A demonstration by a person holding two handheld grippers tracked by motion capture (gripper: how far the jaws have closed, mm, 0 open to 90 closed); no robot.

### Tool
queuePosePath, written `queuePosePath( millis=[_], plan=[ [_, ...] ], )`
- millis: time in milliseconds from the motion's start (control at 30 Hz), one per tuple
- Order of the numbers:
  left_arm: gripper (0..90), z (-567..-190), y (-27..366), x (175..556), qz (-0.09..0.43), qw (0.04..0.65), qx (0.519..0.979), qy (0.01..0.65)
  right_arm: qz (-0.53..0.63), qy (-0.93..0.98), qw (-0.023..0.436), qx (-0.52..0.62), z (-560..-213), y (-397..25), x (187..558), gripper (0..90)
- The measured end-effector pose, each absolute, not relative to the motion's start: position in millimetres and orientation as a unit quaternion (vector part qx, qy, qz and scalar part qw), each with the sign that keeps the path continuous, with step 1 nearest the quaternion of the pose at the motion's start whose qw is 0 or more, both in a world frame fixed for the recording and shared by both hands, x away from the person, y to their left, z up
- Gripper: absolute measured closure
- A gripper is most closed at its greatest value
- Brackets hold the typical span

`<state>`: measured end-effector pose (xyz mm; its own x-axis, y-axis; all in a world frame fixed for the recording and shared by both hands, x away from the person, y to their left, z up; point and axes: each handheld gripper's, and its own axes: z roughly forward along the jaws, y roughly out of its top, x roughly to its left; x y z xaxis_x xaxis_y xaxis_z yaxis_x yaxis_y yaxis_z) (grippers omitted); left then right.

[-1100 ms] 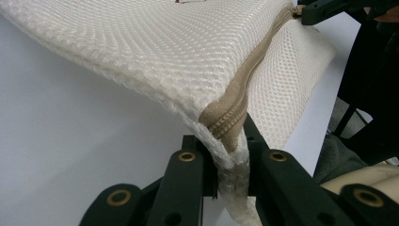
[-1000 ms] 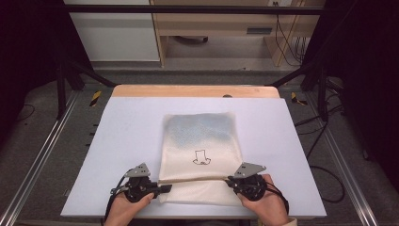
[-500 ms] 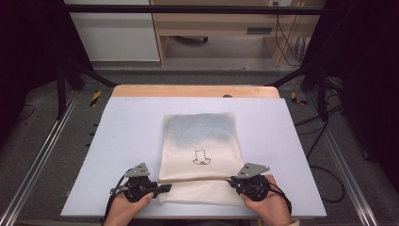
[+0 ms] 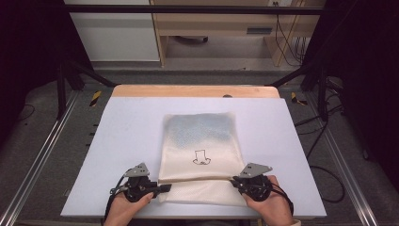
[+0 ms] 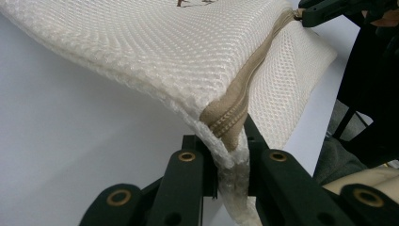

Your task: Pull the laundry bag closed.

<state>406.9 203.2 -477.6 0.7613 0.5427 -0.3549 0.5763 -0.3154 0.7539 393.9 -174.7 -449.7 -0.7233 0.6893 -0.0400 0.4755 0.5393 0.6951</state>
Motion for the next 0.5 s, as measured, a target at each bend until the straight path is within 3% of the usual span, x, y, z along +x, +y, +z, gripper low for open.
queuePosePath(
  millis=[500],
  plan=[
    [82.6,-474.7,204.6,406.8,-0.013,0.474,0.811,0.343,0.339,0.861,0.161,0.344,-449.1,-183.0,392.5,81.1]
  ],
)
